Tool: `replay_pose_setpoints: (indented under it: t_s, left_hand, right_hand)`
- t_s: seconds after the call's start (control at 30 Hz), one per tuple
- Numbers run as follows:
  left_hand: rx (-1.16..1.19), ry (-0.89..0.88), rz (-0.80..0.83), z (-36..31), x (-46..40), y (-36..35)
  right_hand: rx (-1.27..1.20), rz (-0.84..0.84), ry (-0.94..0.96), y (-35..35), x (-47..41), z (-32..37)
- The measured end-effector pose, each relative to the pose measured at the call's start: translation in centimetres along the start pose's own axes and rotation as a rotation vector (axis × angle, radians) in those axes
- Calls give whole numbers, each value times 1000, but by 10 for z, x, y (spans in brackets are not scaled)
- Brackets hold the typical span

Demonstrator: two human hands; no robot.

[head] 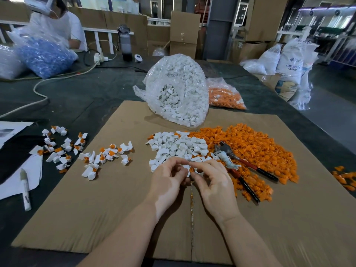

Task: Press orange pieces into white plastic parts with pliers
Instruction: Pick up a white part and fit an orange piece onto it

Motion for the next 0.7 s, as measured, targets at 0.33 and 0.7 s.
replay_pose_setpoints:
  t_s: [0.33, 0.7]
  left_hand:
    - [-19, 5, -11, 4, -2, 1]
    - [-34, -58, 3, 1, -2, 1]
  right_hand:
    - [14, 11, -3, 0, 0, 1]
    - [-1, 11, -7, 1, -1, 2]
Point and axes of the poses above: each hand's wrist, its own x-axis away from the middle knuckle, its own y-axis out of the back of the hand, z = x × y, the point moved 6 cm from there along -x, towards the middle knuckle, and after that the axes turned 3 degrees about y, right-handed, at the moved point
